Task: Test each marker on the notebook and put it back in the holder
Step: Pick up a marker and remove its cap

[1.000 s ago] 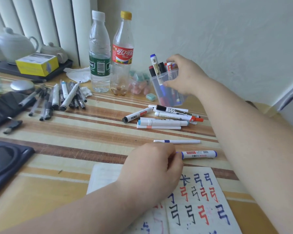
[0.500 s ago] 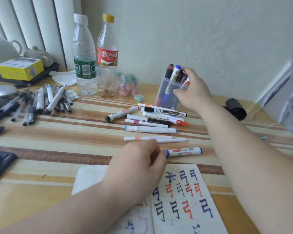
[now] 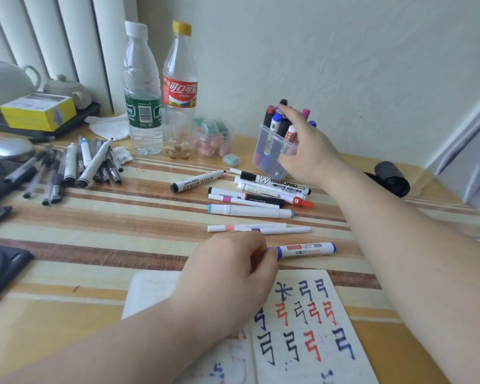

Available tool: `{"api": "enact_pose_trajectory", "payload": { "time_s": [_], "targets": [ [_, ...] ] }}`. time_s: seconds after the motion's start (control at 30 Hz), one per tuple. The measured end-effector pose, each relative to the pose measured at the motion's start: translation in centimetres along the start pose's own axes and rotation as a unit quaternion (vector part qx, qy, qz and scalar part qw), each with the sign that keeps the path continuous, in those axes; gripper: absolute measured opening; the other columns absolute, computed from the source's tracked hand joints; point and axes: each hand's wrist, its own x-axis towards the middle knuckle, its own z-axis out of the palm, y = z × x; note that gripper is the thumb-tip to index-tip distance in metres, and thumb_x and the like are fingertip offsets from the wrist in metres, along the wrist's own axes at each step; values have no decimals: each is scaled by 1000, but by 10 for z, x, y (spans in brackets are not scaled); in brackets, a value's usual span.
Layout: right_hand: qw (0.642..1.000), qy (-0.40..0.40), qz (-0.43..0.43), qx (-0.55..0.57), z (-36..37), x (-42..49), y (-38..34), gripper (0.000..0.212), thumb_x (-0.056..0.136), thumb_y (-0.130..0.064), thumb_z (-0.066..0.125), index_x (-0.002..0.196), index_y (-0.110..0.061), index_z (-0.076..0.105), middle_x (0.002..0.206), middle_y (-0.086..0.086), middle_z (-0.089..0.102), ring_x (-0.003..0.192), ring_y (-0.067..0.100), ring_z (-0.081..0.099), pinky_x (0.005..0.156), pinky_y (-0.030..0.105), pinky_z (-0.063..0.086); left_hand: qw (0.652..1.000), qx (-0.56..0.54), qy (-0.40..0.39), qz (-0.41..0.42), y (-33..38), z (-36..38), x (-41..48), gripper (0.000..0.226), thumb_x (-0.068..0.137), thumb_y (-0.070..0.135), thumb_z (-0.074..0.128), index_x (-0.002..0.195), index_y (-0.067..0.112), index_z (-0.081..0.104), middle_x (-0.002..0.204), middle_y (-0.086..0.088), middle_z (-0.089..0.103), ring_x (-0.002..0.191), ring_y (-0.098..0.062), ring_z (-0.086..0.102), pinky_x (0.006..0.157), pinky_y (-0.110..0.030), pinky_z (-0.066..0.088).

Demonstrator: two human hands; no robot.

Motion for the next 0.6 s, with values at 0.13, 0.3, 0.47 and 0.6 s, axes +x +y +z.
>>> {"api": "enact_pose_trajectory", "payload": {
  "time_s": [0.13,0.3,0.47,0.6],
  "targets": [
    [995,31,-2,92,1,-6,7,85,78,-3,61,148,-45,37,124,-8,61,98,13,62,86,23,52,1000,-2,2,1,0,0,1,37,95,45,50,71,17,56,64,0,60,64,-15,56,60,-39,49],
    [996,63,-29,52,-8,0,22,74,74,-3,55,141,-33,54,108,4,66,99,17,60,92,25,46,1000,1,5,2,-1,1,1,37,95,44,52,70,17,55,63,0,59,63,-15,55,58,-38,48],
    [996,75,-42,-8,-13,1,21,67,76,-11,52,141,-28,52,108,0,64,111,15,48,94,29,42,1000,-4,1,-6,-2,0,1,35,94,45,51,70,20,55,61,3,59,61,-14,55,56,-36,48],
    [987,150,-44,-28,-16,-27,12,55,79,-2,54,132,-13,59,111,2,63,115,25,49,92,28,39,1000,-15,16,-1,-3,1,1,30,94,42,54,70,23,55,63,7,59,64,-11,56,55,-32,47]
  ]
}}
